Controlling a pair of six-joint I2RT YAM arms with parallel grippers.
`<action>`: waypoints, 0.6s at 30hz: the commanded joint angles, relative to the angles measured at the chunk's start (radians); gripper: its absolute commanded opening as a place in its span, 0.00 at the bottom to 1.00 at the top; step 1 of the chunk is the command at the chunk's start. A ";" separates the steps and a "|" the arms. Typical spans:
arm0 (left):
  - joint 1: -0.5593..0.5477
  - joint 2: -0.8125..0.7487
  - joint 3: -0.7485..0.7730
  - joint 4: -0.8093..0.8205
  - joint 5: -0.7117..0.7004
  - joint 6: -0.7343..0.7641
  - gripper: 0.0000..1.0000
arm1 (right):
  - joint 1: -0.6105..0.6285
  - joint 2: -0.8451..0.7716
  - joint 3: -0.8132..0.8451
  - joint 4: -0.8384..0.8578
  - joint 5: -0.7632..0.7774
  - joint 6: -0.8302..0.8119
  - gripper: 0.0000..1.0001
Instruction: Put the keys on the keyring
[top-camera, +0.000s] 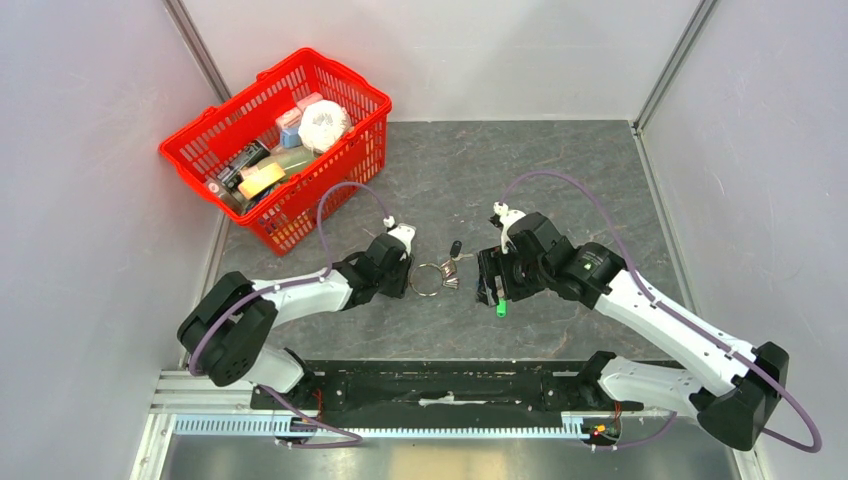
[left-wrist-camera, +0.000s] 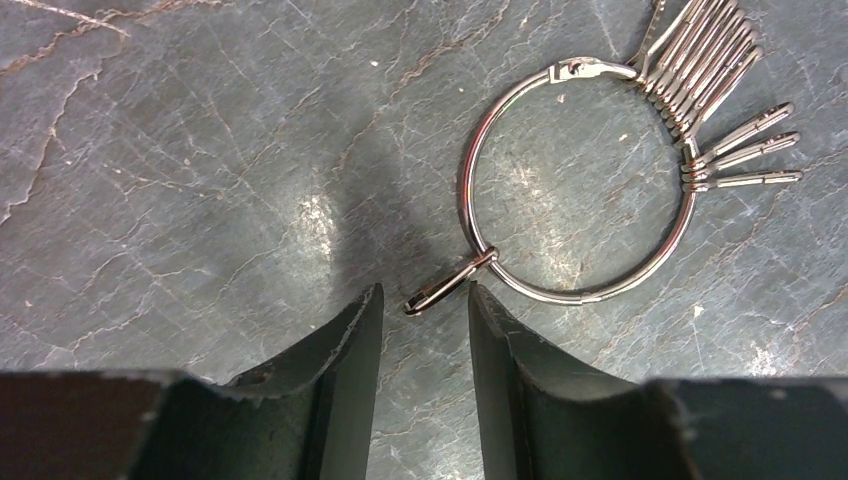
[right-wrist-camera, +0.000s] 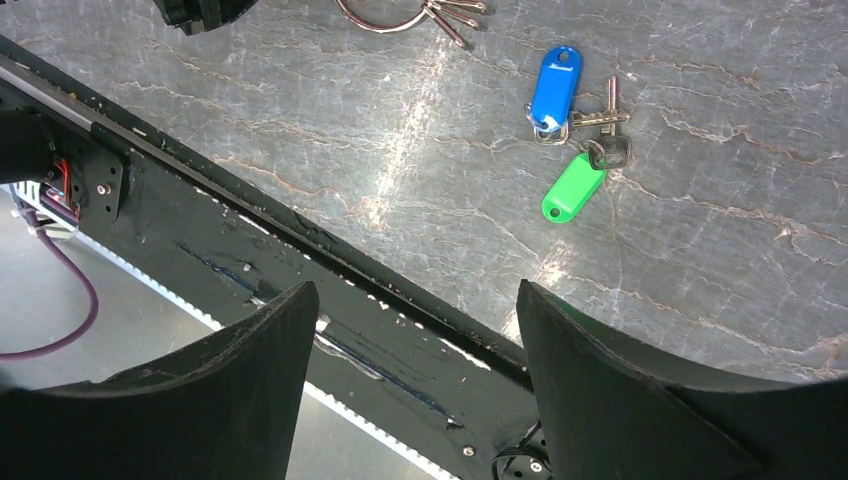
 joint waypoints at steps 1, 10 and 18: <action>0.004 0.014 0.028 0.052 0.028 0.047 0.42 | 0.007 -0.032 -0.007 0.020 0.018 0.013 0.80; 0.004 0.018 0.031 0.050 0.062 0.052 0.26 | 0.011 -0.049 -0.014 0.011 0.025 0.015 0.80; 0.001 -0.007 0.023 0.035 0.112 0.033 0.11 | 0.014 -0.042 -0.015 0.013 0.024 0.016 0.80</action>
